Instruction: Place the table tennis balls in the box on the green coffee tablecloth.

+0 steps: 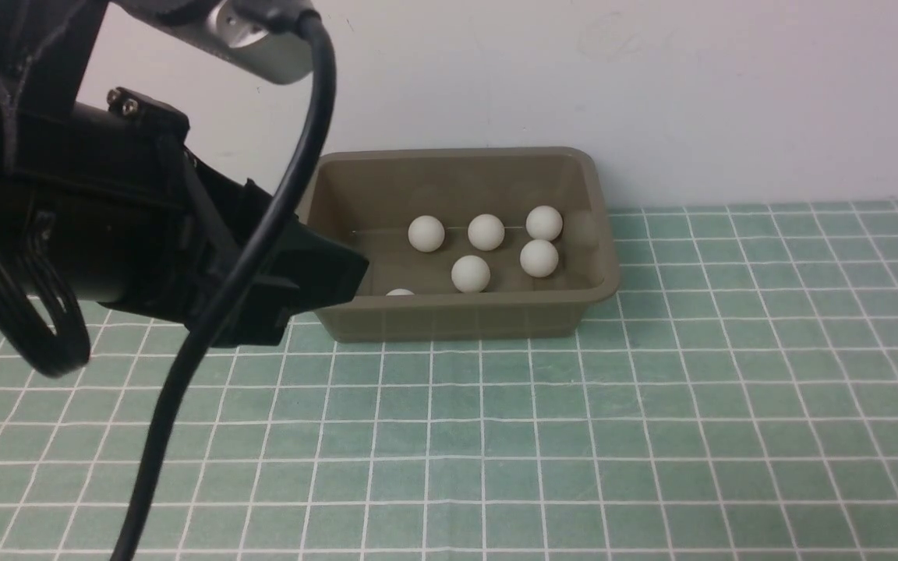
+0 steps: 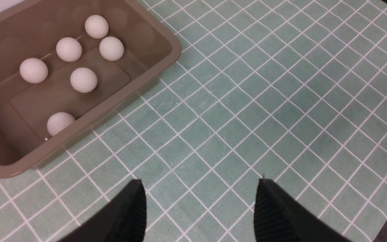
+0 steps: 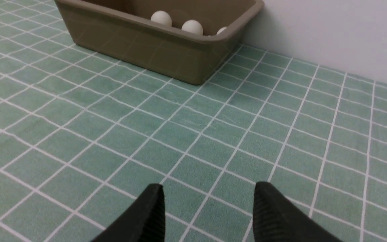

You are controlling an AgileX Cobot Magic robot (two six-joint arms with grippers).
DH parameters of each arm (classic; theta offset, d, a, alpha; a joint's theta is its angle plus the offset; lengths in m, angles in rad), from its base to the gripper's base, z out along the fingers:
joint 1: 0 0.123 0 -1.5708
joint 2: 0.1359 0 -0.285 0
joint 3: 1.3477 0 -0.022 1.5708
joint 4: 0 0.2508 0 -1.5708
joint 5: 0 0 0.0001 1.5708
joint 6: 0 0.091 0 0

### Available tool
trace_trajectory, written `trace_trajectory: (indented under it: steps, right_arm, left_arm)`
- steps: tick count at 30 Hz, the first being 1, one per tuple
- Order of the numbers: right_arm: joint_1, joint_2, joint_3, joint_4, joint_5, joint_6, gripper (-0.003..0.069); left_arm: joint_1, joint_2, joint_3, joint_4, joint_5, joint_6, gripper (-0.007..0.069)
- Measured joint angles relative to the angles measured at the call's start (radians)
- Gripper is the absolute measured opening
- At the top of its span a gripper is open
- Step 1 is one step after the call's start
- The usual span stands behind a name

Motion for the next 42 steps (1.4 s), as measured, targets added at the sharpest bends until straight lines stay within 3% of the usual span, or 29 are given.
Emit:
trace_trajectory:
  steps: [19,27,33,42]
  right_arm:
    - [0.000,0.000,0.001,-0.003,-0.007,0.000,0.0337]
    - [0.000,0.000,0.001,-0.003,-0.007,0.000,0.0337]
    - [0.000,0.000,0.002,-0.003,-0.007,0.000,0.0337]
    - [0.000,0.000,0.002,-0.003,-0.007,0.000,0.0337]
  left_arm:
    - [0.000,0.000,0.000,-0.085,-0.023,0.005,0.0395]
    - [0.011,-0.002,0.009,0.116,-0.021,0.079,0.0395]
    - [0.182,-0.076,0.182,0.151,-0.116,0.081,0.0395]
    - [0.560,-0.269,0.602,0.020,-0.373,0.083,0.0395]
